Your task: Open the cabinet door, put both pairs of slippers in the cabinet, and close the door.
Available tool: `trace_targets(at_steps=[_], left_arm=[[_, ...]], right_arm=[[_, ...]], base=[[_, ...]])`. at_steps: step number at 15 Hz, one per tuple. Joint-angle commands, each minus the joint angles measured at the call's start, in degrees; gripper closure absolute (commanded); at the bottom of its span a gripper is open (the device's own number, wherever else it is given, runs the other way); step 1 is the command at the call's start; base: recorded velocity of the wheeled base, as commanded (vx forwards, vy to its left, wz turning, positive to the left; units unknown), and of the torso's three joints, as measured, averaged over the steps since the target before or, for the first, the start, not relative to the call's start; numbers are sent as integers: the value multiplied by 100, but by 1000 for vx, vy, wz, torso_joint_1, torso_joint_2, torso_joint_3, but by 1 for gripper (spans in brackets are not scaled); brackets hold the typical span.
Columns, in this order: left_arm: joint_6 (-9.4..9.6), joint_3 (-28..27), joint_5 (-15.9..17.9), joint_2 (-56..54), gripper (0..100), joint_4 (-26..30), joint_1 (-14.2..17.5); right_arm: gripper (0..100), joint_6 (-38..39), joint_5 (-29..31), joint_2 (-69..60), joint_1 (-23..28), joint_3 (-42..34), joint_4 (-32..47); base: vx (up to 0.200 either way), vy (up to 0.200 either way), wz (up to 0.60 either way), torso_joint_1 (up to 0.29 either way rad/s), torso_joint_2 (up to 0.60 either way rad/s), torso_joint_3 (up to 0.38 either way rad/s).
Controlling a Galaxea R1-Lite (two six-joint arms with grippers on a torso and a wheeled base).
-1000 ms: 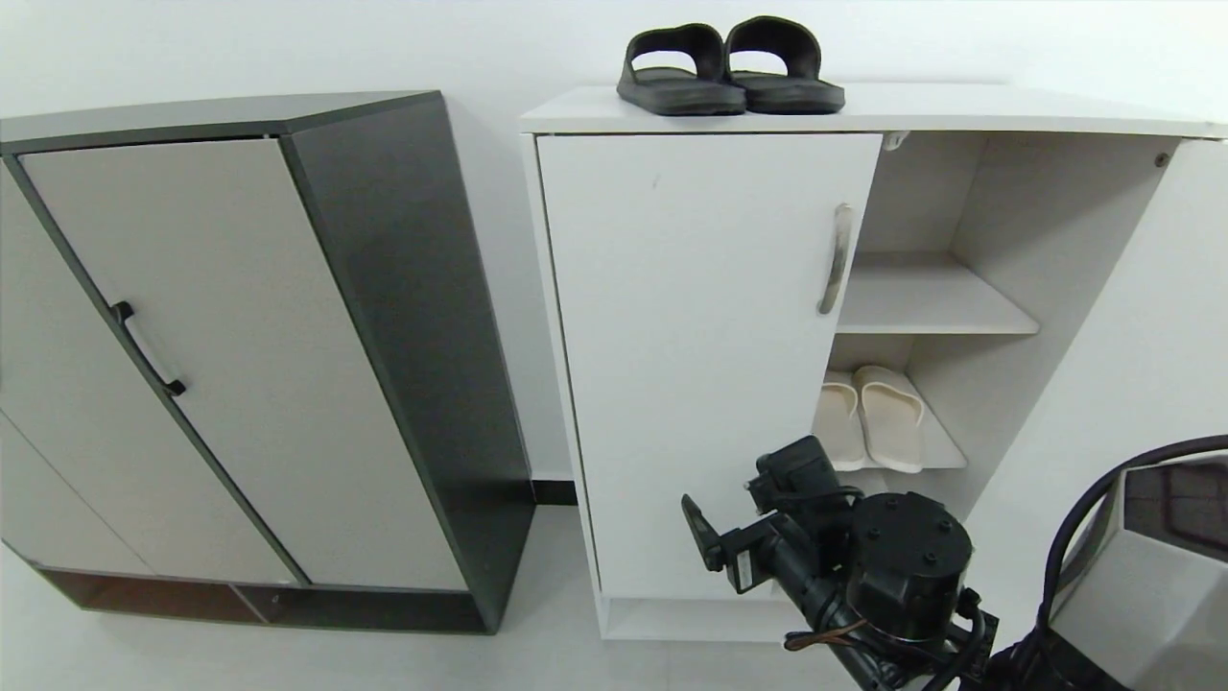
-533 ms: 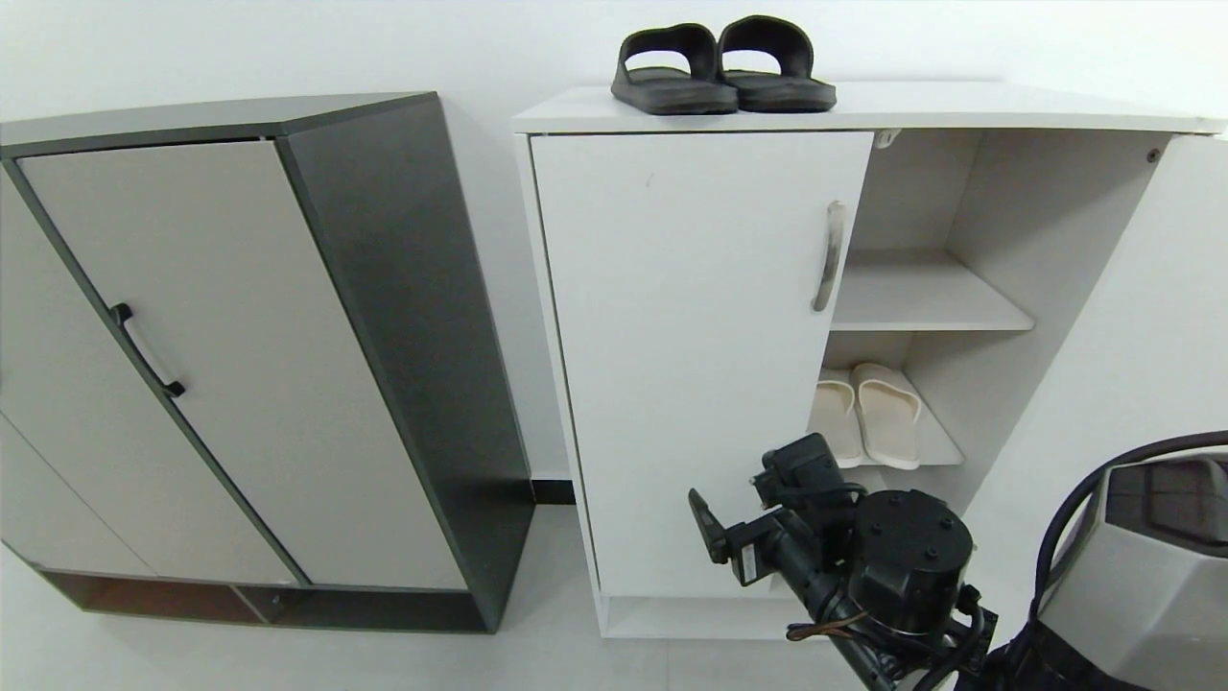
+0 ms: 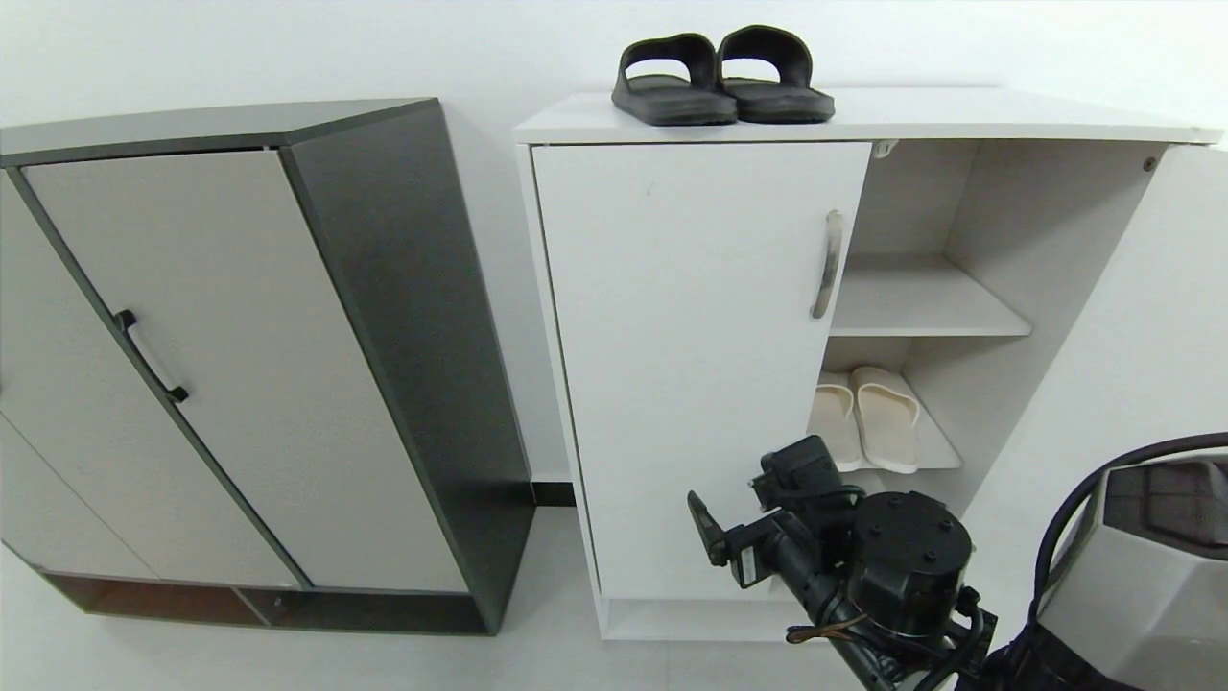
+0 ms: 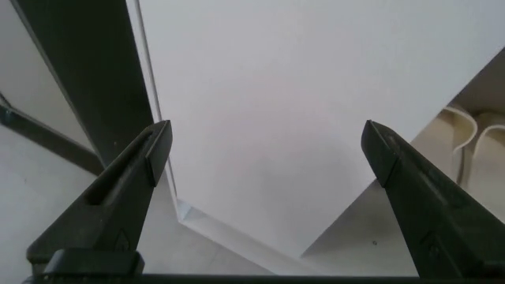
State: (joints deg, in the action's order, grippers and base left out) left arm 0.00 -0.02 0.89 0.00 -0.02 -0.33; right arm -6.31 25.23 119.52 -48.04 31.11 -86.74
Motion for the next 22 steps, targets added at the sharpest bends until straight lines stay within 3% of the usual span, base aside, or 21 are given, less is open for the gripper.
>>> trace_targets(at_steps=[1, 11, 22], left_arm=[[0, 2, -1, 9, 100, 2, -2], [0, 2, -1, 9, 100, 2, -2], [0, 2, 8, 9, 100, 2, -2]], right_arm=[[0, -1, 8, 10, -3, 0, -1], [0, -1, 8, 10, -3, 0, 16], [0, -1, -1, 10, -12, 0, 16]], base=[[0, 0, 0, 7, -173, -315], [0, 0, 0, 92, -450, -351], [0, 0, 0, 184, -495, -314]])
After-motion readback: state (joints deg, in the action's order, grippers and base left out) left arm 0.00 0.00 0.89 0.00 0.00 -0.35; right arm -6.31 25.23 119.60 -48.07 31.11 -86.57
